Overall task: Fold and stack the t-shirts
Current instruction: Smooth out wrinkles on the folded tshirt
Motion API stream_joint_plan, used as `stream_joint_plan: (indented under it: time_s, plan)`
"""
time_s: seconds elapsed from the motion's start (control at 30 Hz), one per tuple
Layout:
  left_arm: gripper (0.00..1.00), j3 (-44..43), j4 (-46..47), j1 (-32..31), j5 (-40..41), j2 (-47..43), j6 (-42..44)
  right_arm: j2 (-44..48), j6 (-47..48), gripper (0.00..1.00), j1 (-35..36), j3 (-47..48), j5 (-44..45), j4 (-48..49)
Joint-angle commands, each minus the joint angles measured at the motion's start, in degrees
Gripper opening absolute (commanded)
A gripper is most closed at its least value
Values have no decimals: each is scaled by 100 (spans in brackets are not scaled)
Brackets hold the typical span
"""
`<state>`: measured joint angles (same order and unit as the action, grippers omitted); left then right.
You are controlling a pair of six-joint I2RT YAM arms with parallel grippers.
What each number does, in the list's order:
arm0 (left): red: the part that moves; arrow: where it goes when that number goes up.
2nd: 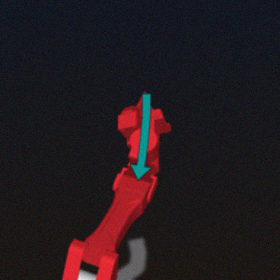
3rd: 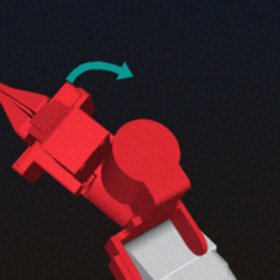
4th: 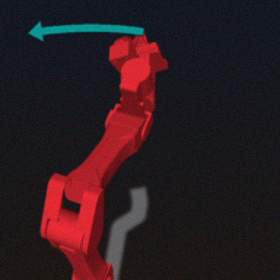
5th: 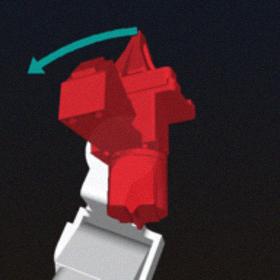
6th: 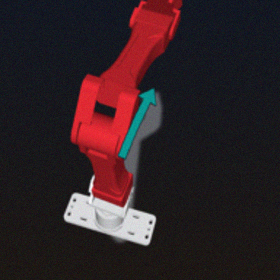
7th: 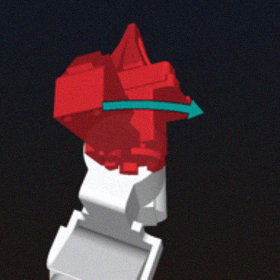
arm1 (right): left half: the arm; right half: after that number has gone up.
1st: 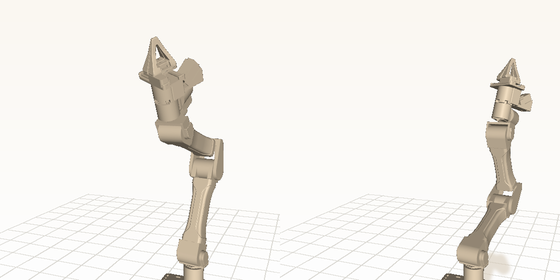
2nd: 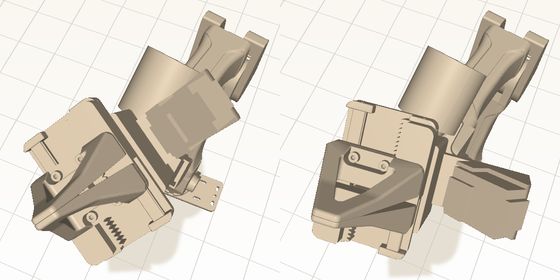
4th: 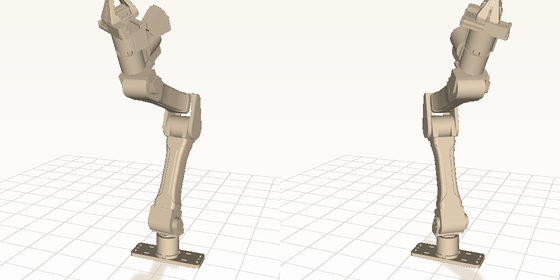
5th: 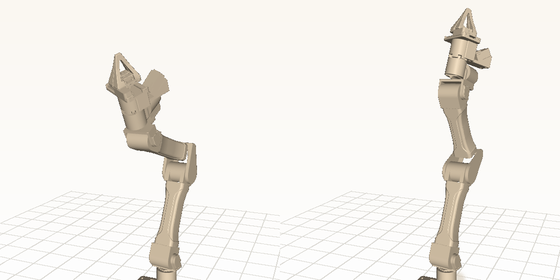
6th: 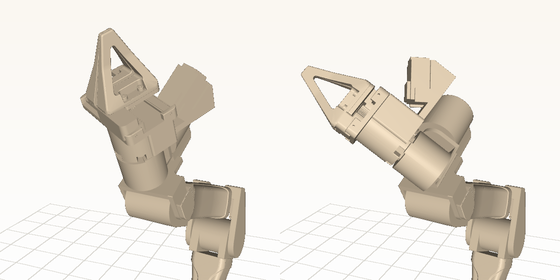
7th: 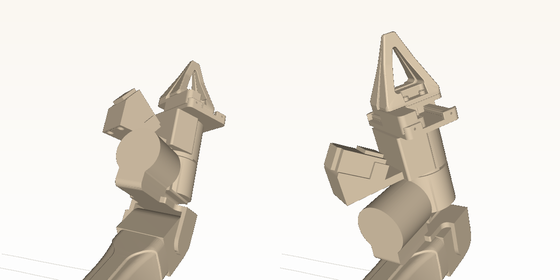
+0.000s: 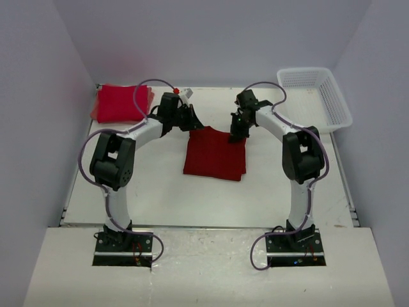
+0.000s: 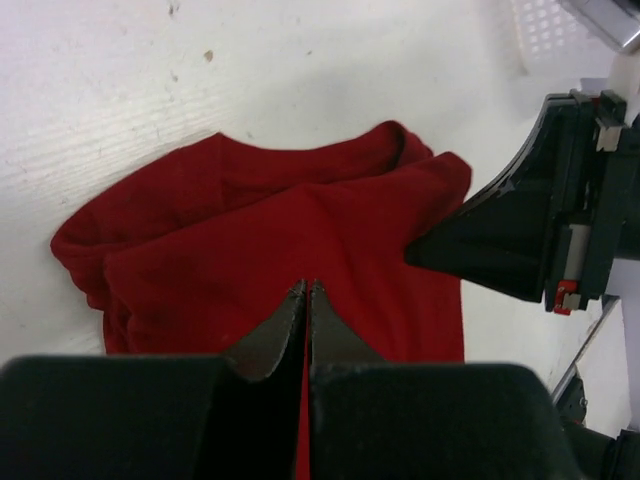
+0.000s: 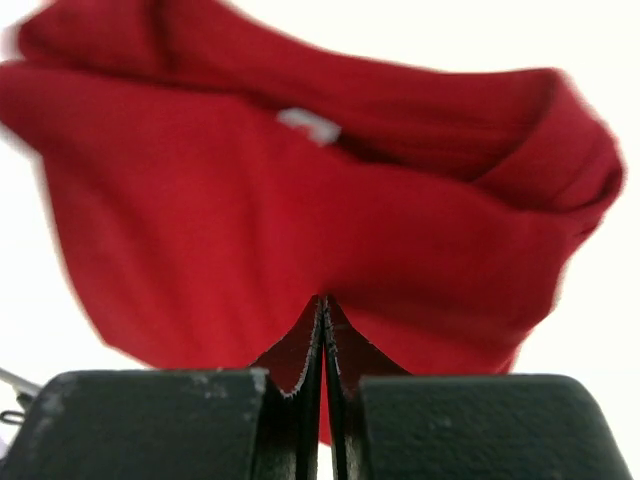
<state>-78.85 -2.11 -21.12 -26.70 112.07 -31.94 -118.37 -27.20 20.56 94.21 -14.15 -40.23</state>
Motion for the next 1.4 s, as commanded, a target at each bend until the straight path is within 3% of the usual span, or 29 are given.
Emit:
stream_joint_plan:
  time_s: [0.0, 0.37, 0.7, 0.8, 0.9, 0.97, 1.1, 1.13, 1.17, 1.27, 1.3, 1.37]
  plan:
    - [0, -8, 105, 12, 59, 296, 39, -248, 4, 0, -192, 317, 113, -310]
    - [0, -52, 9, 170, 262, 966, 268, -565, -101, 0, -570, 370, 984, -697]
    - [0, 150, -150, 416, 771, 483, 295, 111, 303, 0, -606, 142, 80, -101]
    - [0, 335, -324, 390, 1419, -70, 206, 656, 470, 0, -466, -60, -61, 59]
    - [18, 178, -1140, 355, 2404, -414, 241, 1182, 479, 0, -273, -323, -122, 155]
    - [20, 80, -1440, 355, 2904, -597, 233, 1464, 488, 3, -167, -508, -202, 243]
    - [27, 211, -1828, 355, 3188, -879, 154, 1834, 479, 19, 141, -676, -220, 165]
    - [27, 256, -1854, 355, 3206, -932, 136, 1878, 479, 19, 185, -702, -220, 138]
    - [28, 299, -1872, 355, 3171, -1028, 145, 1922, 418, 23, 238, -816, -220, 129]
    - [44, 484, -1881, 346, 2743, -1170, 241, 2290, 321, 29, 387, -1306, -517, 444]
    - [57, 667, -1811, 372, 2505, -1196, 267, 2422, 303, 31, 431, -1466, -658, 567]
    - [69, 931, -1435, 425, 1636, -1293, 364, 2792, 277, 36, 432, -1834, -1018, 779]
